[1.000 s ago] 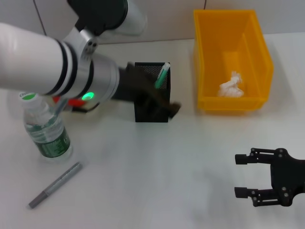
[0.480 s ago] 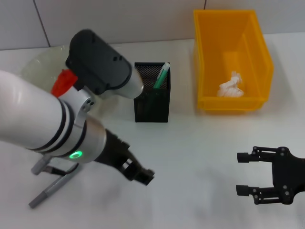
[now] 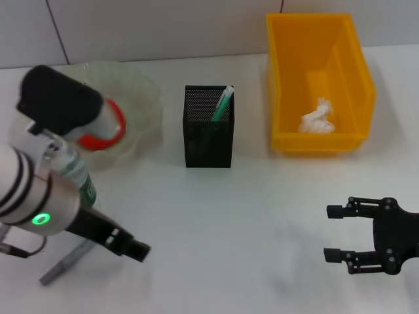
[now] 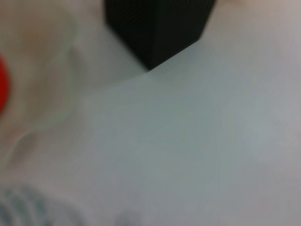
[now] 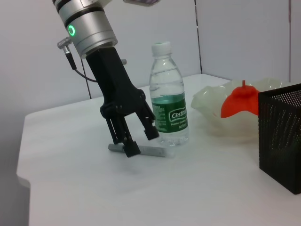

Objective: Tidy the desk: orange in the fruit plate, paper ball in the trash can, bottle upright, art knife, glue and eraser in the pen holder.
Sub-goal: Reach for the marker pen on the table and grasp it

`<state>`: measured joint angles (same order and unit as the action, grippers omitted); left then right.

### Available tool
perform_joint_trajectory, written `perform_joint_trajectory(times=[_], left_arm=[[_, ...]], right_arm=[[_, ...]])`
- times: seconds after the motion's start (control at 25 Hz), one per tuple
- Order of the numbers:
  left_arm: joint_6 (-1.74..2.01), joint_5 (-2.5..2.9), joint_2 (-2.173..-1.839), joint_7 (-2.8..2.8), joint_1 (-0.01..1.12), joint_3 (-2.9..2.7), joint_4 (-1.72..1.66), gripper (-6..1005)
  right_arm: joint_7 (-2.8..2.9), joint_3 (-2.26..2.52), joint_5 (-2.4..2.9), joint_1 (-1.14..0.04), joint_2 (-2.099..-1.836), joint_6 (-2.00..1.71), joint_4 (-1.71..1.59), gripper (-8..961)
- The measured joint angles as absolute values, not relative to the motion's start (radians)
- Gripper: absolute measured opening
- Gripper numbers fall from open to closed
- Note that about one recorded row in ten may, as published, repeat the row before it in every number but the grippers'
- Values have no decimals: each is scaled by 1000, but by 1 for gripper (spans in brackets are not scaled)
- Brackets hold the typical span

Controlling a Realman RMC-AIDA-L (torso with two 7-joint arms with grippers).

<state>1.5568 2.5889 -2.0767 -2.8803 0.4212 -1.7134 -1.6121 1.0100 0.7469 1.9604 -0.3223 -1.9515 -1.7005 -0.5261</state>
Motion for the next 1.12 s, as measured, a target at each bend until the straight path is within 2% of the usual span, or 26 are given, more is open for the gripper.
perform_joint_trajectory(times=[0.84,1.04,1.12], left_arm=[[1575,2674,-2074,-2878,461,-1661,-1479,864],[1575,2700,-2074,-2878,463,-1656,-1456,819],[1575,2713,-2074,-2878,465,-1661,-1453,772]], right_arm=[[1009,754,1960,-339,-1954,-1677,-523,772],[1008,754,1966,-338,-1956,-1677,-523,772],[1008,754,1969,-338,-1957,-1676,-523,772]])
